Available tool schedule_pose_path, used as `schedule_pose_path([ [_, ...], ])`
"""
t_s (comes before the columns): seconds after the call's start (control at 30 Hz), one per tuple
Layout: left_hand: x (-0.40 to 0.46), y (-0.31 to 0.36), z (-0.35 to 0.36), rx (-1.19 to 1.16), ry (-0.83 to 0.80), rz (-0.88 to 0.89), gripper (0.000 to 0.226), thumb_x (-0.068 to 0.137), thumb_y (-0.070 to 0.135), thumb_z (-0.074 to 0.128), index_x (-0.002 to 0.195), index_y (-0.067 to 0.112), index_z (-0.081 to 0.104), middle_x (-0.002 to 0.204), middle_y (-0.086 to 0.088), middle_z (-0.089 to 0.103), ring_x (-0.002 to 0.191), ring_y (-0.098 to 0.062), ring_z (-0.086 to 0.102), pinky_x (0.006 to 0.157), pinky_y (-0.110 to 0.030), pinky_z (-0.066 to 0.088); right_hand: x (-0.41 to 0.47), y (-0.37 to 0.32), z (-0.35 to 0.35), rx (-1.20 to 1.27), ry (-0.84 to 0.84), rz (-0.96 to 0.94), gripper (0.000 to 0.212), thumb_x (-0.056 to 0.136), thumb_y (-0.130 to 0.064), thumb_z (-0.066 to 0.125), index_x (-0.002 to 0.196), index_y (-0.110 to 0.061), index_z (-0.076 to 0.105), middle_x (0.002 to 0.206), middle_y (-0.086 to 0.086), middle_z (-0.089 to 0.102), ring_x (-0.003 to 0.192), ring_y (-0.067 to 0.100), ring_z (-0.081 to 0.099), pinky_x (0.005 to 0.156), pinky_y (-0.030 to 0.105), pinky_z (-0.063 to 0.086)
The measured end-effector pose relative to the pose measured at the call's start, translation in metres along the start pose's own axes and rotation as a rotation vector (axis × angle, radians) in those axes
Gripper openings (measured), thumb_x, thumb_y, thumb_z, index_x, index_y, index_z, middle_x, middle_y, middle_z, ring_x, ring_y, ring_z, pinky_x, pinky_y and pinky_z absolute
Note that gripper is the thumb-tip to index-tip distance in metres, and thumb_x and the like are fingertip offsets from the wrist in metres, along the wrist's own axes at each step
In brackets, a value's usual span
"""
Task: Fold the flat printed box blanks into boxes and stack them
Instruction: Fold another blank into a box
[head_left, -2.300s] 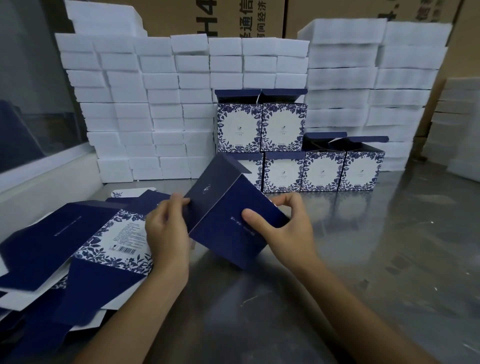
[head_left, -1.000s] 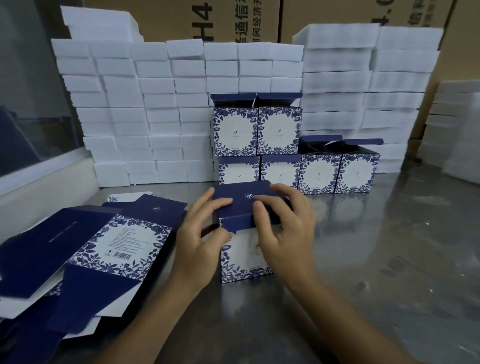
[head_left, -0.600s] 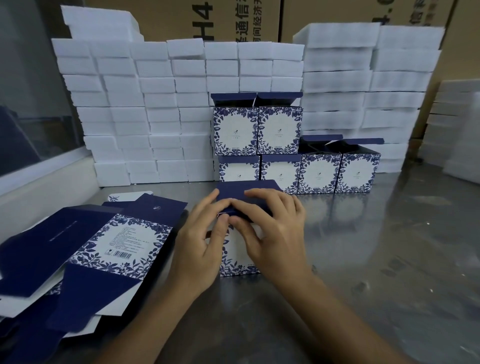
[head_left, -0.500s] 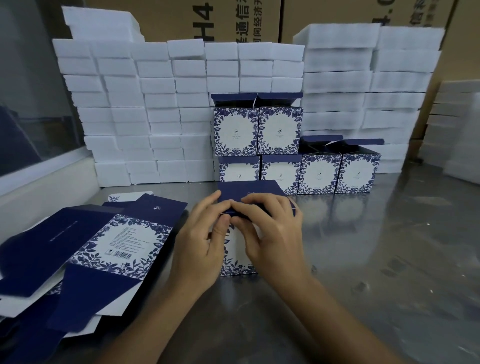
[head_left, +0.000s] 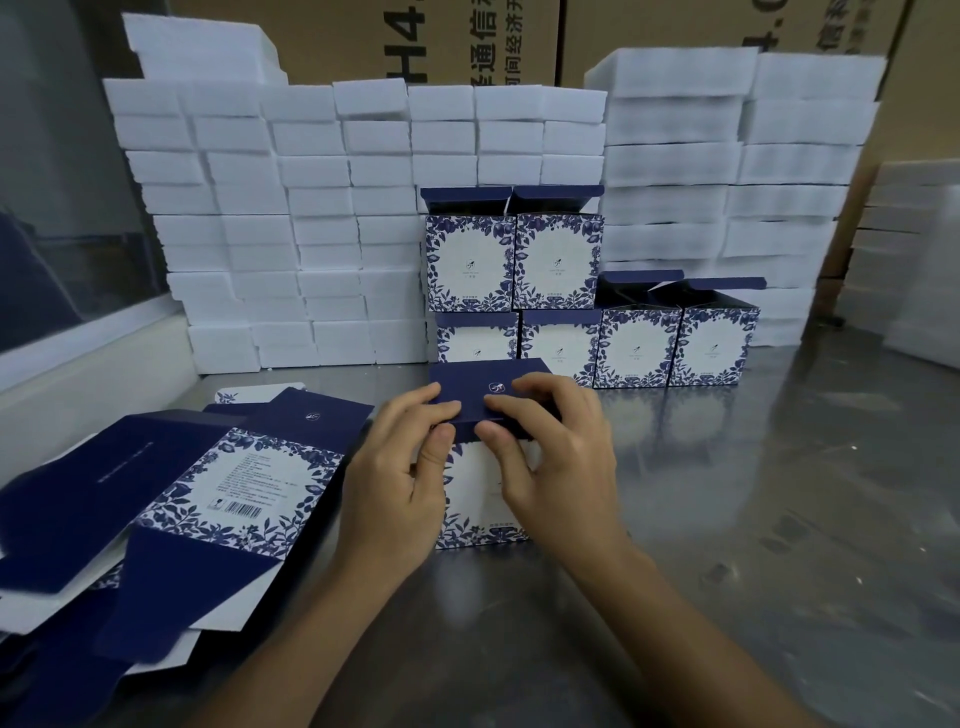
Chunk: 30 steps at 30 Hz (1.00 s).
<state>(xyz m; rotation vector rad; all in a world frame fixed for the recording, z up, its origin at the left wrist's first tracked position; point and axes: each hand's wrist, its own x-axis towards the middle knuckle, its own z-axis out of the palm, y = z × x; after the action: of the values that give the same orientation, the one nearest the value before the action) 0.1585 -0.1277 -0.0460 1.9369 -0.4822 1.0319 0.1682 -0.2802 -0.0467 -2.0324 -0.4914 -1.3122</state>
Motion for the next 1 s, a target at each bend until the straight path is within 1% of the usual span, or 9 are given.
schedule_pose_path([
  [0.1, 0.001, -0.001, 0.000, 0.004, -0.008, -0.008, 0.028, 0.096, 0.022, 0.049, 0.113, 0.013, 0.070, 0.127, 0.003, 0.059, 0.116, -0.003, 0.054, 0.090, -0.010, 0.043, -0.002, 0.006, 0.004, 0.073, 0.022, 0.042, 0.027, 0.094, -0.032, 0.061, 0.105, -0.013, 0.076, 0.117, 0.010, 0.058, 0.104, 0.025, 0.056, 0.084, 0.050, 0.052],
  [0.23, 0.001, -0.001, 0.001, 0.007, -0.004, -0.023, 0.028, 0.096, 0.022, 0.049, 0.111, 0.013, 0.071, 0.127, 0.004, 0.059, 0.116, -0.003, 0.054, 0.089, -0.004, 0.038, -0.002, 0.006, 0.007, 0.118, 0.045, 0.080, 0.015, 0.091, -0.023, 0.069, 0.099, -0.013, 0.077, 0.110, 0.006, 0.055, 0.101, 0.025, 0.056, 0.081, 0.049, 0.051],
  [0.4, 0.001, -0.002, 0.001, 0.016, 0.002, -0.011, 0.028, 0.096, 0.021, 0.049, 0.112, 0.012, 0.070, 0.127, 0.002, 0.059, 0.112, 0.005, 0.052, 0.087, 0.000, 0.036, -0.003, 0.006, 0.004, 0.088, 0.024, 0.064, 0.020, 0.093, -0.021, 0.067, 0.106, -0.010, 0.077, 0.115, 0.010, 0.059, 0.105, 0.026, 0.058, 0.083, 0.046, 0.054],
  [0.5, 0.001, -0.004, -0.001, 0.001, 0.005, -0.023, 0.028, 0.096, 0.023, 0.048, 0.113, 0.015, 0.070, 0.127, 0.004, 0.057, 0.111, 0.015, 0.050, 0.082, -0.002, 0.040, 0.000, 0.009, 0.000, 0.130, 0.012, 0.113, 0.022, 0.094, -0.020, 0.064, 0.109, -0.007, 0.076, 0.123, 0.011, 0.059, 0.109, 0.024, 0.061, 0.086, 0.037, 0.056],
  [0.63, 0.002, -0.007, -0.001, -0.001, 0.024, -0.026, 0.027, 0.096, 0.023, 0.050, 0.112, 0.017, 0.070, 0.126, 0.005, 0.057, 0.112, 0.015, 0.050, 0.082, -0.002, 0.041, 0.000, 0.012, -0.002, 0.156, -0.008, 0.146, 0.022, 0.094, -0.011, 0.066, 0.112, -0.003, 0.074, 0.130, 0.014, 0.060, 0.114, 0.023, 0.062, 0.094, 0.031, 0.053],
  [0.73, 0.003, -0.008, -0.002, -0.001, 0.039, -0.016, 0.026, 0.095, 0.021, 0.051, 0.111, 0.015, 0.071, 0.125, 0.004, 0.058, 0.111, 0.017, 0.050, 0.082, 0.000, 0.039, 0.001, 0.012, -0.002, 0.188, -0.001, 0.202, 0.019, 0.093, -0.008, 0.066, 0.110, -0.004, 0.075, 0.128, 0.012, 0.063, 0.111, 0.010, 0.059, 0.097, 0.013, 0.044],
  [0.8, 0.003, -0.008, -0.002, 0.004, 0.040, -0.012, 0.026, 0.095, 0.021, 0.051, 0.111, 0.015, 0.071, 0.125, 0.003, 0.058, 0.110, 0.018, 0.049, 0.082, 0.001, 0.038, 0.002, 0.012, -0.003, 0.209, -0.003, 0.232, 0.016, 0.093, -0.007, 0.067, 0.106, -0.005, 0.076, 0.125, 0.010, 0.064, 0.107, 0.003, 0.056, 0.094, 0.006, 0.040],
  [0.9, 0.002, -0.009, -0.002, 0.017, 0.041, -0.009, 0.026, 0.095, 0.022, 0.051, 0.111, 0.015, 0.071, 0.125, 0.003, 0.058, 0.110, 0.018, 0.049, 0.082, 0.001, 0.038, 0.005, 0.013, -0.003, 0.243, -0.003, 0.258, 0.015, 0.093, -0.007, 0.067, 0.103, -0.007, 0.078, 0.122, 0.008, 0.065, 0.106, 0.000, 0.056, 0.092, 0.009, 0.044],
  [1.0, 0.003, -0.008, -0.002, 0.019, 0.045, -0.007, 0.026, 0.095, 0.022, 0.051, 0.111, 0.015, 0.071, 0.125, 0.003, 0.058, 0.110, 0.018, 0.049, 0.082, 0.000, 0.038, 0.004, 0.013, -0.002, 0.243, 0.012, 0.266, 0.017, 0.095, -0.009, 0.065, 0.106, -0.008, 0.078, 0.124, 0.003, 0.066, 0.107, 0.003, 0.059, 0.094, 0.021, 0.050],
])
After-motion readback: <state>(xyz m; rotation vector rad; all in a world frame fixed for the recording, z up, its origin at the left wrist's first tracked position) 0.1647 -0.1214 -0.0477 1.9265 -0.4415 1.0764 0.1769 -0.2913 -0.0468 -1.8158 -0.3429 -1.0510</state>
